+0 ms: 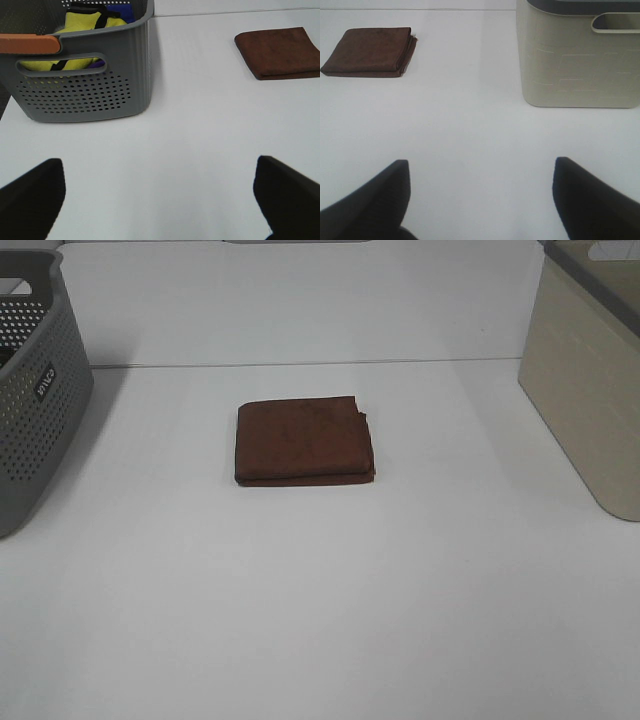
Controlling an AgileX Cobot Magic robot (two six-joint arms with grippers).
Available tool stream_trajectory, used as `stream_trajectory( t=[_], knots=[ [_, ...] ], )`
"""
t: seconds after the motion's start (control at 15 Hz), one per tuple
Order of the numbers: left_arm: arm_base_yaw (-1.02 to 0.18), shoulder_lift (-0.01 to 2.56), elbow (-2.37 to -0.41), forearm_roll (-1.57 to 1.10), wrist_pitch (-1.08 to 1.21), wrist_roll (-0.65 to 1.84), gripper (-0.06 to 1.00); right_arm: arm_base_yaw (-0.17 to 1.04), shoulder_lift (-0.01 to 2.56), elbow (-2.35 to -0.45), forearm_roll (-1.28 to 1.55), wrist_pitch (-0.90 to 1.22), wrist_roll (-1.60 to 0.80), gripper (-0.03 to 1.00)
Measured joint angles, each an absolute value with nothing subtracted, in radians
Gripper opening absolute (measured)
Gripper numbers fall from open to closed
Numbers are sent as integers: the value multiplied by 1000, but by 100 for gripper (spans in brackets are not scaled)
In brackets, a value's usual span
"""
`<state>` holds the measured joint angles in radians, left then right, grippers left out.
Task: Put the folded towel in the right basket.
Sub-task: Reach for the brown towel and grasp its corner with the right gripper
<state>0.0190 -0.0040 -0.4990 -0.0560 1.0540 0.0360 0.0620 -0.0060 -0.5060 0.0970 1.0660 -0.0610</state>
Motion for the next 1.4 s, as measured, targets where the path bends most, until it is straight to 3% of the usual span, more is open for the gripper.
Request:
stream_trajectory(
  t=[1.4],
  knots=[
    [19,-4,-499,-56,1054,36,97,62,-6,-506,97,1066,-61,75]
  ],
)
